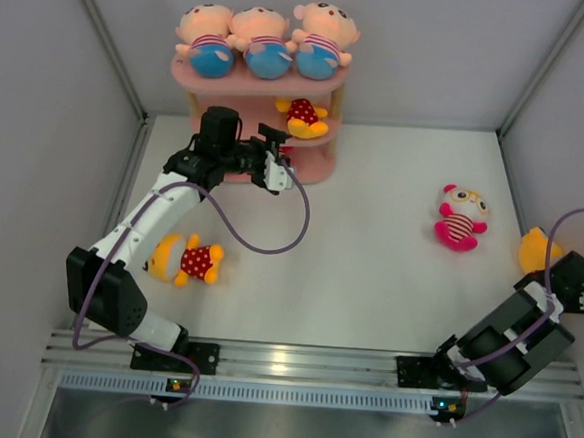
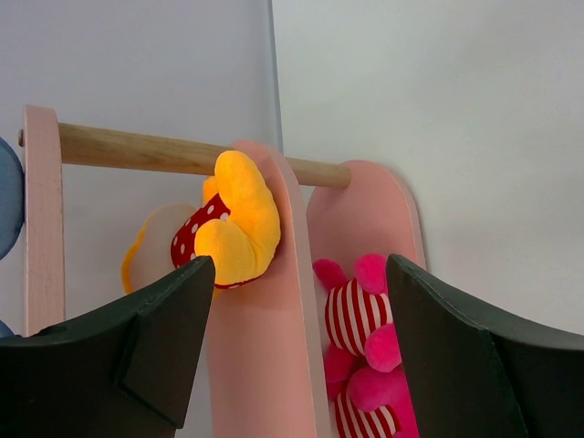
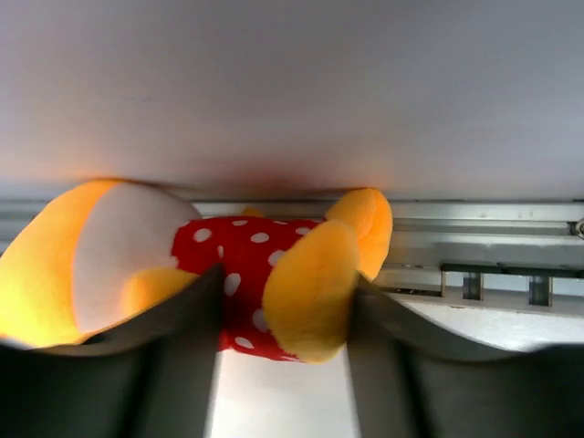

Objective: Place and organize the stuffed toys onto the shelf

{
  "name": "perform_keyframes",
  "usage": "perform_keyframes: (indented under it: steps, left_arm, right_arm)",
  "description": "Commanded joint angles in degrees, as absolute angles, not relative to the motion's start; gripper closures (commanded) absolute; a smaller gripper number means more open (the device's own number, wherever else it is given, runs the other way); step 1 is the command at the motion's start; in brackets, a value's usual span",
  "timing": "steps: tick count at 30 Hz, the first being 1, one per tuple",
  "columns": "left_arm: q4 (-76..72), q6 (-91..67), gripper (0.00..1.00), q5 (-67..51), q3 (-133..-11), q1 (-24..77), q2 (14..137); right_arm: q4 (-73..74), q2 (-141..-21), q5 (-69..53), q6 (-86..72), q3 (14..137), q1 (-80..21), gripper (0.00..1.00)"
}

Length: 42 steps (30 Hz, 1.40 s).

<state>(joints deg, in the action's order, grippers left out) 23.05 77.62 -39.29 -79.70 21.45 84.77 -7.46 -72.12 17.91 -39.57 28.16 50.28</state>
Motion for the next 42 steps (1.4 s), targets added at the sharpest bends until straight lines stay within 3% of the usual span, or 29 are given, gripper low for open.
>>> perform_keyframes:
  steps: [1,3,5,6,7,11,14,19,26,30,33,39,41,42]
  left_arm:
    - [21.36,76.73,0.18,-39.99,-81.56,21.80,83.23]
    - [21.36,76.38,0.18,-39.90,-81.39,21.80,82.97]
    - [21.36,75.85,0.18,-39.99,-81.12,21.80,82.62]
    - [21.44,75.50,0.18,-39.99,-81.12,21.88,82.53]
    - [21.36,75.06,0.18,-40.08,-81.04,21.88,82.18]
    - [21.36,69.37,0.17,-39.29,-81.91,22.15,81.83]
    - [21.36,60.78,0.17,-37.80,-83.84,22.24,81.56]
    - [21.36,44.34,0.17,-34.11,-83.41,22.24,78.76]
    - [23.11,35.08,0.18,-26.64,-78.93,22.15,73.66]
    - [26.62,32.70,0.18,-20.84,-75.86,22.06,71.20]
    - [30.23,31.47,0.19,-16.10,-71.99,21.97,69.18]
    - [37.17,30.24,0.21,-6.25,-64.08,21.97,66.71]
    - [38.05,30.67,0.22,-3.70,-61.36,21.71,65.57]
    - [38.67,31.11,0.21,-3.60,-60.65,21.53,65.04]
  right_arm:
    - [-7.22,-71.90,12.66,-38.15,31.55,51.15,0.58]
    - [-6.59,-68.67,12.04,-38.06,31.29,51.15,0.76]
    - [-4.59,-65.84,11.69,-38.14,31.38,50.98,0.87]
    - [-3.70,-62.78,11.69,-37.97,31.72,50.28,0.99]
    - [-1.52,-61.10,12.30,-37.53,32.69,49.75,1.00]
    - [3.67,-53.19,14.76,-33.86,37.34,44.22,1.00]
    - [7.28,-49.05,19.41,-31.56,42.97,34.31,1.00]
    - [9.66,-44.65,30.03,-32.34,47.28,9.62,1.00]
    - [8.27,-54.28,40.16,-34.98,44.13,-27.00,1.00]
    - [3.18,-62.29,39.64,-37.61,40.18,-40.03,1.00]
    - [0.53,-66.78,39.64,-39.54,39.46,-47.52,1.00]
    - [6.31,-74.61,38.50,-47.10,41.65,-52.55,1.00]
    - [8.34,-76.46,34.64,-45.97,43.23,-53.35,0.93]
    - [9.65,-77.33,33.06,-44.75,44.55,-55.00,0.78]
